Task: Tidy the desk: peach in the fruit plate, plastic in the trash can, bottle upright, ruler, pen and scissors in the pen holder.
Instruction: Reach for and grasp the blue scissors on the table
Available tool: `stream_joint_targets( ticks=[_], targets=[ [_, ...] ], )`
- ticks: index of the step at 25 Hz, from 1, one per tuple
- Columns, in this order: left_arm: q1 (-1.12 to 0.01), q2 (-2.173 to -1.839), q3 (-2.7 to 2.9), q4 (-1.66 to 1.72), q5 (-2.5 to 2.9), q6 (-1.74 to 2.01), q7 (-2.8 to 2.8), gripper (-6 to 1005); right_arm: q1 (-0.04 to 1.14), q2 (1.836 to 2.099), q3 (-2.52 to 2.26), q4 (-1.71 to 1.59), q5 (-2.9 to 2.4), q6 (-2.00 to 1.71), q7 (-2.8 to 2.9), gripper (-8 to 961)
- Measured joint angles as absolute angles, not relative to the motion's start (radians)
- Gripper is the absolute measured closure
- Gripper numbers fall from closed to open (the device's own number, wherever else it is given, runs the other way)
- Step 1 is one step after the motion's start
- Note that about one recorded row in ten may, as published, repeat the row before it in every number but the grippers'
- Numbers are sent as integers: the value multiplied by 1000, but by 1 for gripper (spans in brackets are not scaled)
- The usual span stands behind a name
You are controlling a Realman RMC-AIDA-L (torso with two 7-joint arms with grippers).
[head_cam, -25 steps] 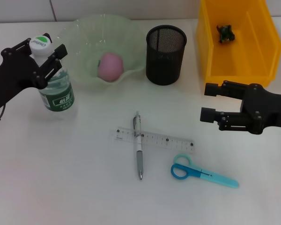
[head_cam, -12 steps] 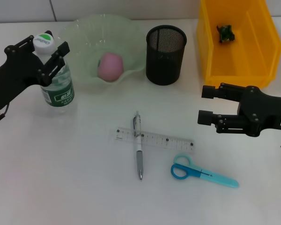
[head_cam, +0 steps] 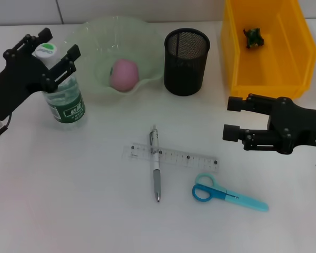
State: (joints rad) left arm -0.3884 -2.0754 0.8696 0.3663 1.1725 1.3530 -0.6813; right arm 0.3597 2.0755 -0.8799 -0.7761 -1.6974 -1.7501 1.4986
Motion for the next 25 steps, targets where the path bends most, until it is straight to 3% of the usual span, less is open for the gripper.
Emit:
stream_joint_targets(
  ticks=[8, 9, 15, 21, 25],
  targets=[
    [-313, -2068, 863, 397, 1050, 1562, -710, 314, 358, 2075, -861, -784, -1707, -1750, 1500, 114],
    [-297, -2065, 866, 403, 1042, 1618, -719, 184, 358, 2075, -851, -785, -1707, -1750, 1502, 114],
    [-257, -2030, 1020, 470, 1278, 1853, -750, 184, 364, 2061, -787, -872, -1717, -1760, 1599, 113],
    [-275, -2042, 1041, 463, 1445, 1820, -820, 184, 456, 2030, -820, -1289, -2049, -1891, 2015, 113],
    [-278, -2050, 1039, 456, 1481, 1792, -834, 185, 550, 2035, -889, -1447, -2264, -2053, 2139, 114]
  ],
)
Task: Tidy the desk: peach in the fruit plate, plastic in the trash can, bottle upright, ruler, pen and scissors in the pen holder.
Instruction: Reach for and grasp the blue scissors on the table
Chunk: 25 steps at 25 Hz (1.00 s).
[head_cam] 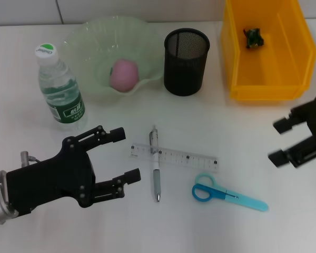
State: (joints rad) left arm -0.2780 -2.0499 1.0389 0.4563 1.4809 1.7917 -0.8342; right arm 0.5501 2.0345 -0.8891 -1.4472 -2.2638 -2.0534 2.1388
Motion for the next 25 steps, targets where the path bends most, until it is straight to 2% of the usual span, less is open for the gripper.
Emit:
stream_joint_targets(
  ticks=[1, 2, 4, 6, 16, 25],
  targets=[
    [-275, -2060, 1045, 453, 1499, 1752, -846, 185, 603, 2052, -962, -1512, -2376, -2119, 2189, 114],
    [-275, -2060, 1045, 453, 1499, 1752, -846, 185, 603, 2052, -962, -1512, -2376, -2119, 2189, 114],
    [-273, -2060, 1042, 453, 1501, 1751, -855, 185, 627, 2075, -1069, -1562, -2476, -2131, 2235, 114],
    [-270, -2060, 1040, 453, 1502, 1745, -861, 185, 638, 2085, -1254, -1585, -2556, -2093, 2335, 113],
    [-268, -2057, 1039, 452, 1504, 1729, -868, 185, 630, 2091, -1643, -1534, -2612, -1875, 2496, 120],
    [-268, -2057, 1040, 451, 1505, 1718, -868, 184, 624, 2092, -1742, -1477, -2625, -1784, 2529, 122]
  ],
)
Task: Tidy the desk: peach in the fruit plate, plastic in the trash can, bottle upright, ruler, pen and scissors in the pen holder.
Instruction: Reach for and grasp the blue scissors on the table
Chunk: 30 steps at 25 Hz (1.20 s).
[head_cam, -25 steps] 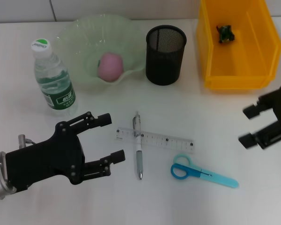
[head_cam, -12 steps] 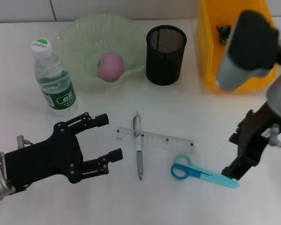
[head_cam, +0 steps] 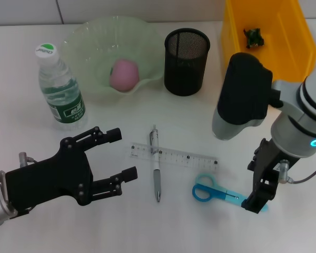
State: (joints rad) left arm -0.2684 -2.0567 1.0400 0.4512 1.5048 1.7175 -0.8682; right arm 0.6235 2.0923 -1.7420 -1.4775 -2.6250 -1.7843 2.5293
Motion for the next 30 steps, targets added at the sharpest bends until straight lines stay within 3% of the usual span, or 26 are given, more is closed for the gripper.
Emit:
stream_joint_targets(
  ticks=[14, 19, 30],
  targets=[
    [-269, -2054, 1042, 442, 1505, 1722, -868, 185, 590, 2092, -1814, -1445, -2599, -1661, 2587, 131],
    [-268, -2054, 1043, 442, 1505, 1722, -868, 184, 578, 2092, -1835, -1436, -2598, -1638, 2589, 274],
    [-271, -2054, 1043, 442, 1505, 1722, -868, 184, 568, 2092, -1843, -1424, -2589, -1618, 2599, 384]
  ],
)
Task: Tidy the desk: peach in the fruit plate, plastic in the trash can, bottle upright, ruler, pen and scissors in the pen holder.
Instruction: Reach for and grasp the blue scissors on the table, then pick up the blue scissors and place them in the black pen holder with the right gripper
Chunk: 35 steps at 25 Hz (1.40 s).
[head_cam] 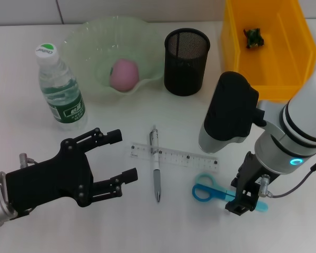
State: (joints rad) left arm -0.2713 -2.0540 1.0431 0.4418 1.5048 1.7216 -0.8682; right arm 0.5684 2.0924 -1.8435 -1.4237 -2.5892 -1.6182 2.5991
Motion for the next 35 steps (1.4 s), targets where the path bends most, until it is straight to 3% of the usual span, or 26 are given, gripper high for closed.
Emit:
stream_joint_targets(
  ticks=[13, 19, 24, 35],
  targets=[
    [-268, -2054, 1042, 442, 1505, 1723, -868, 185, 568, 2092, -1846, -1401, -2589, -1597, 2602, 560],
    [-270, -2054, 1042, 442, 1505, 1724, -868, 185, 570, 2092, -1853, -1386, -2589, -1591, 2602, 567],
    [-271, -2054, 1041, 442, 1505, 1724, -868, 184, 570, 2092, -1856, -1387, -2589, -1589, 2597, 692],
    [-272, -2056, 1041, 448, 1504, 1728, -868, 184, 541, 2090, -1711, -1493, -2504, -1638, 2548, 749]
  ],
)
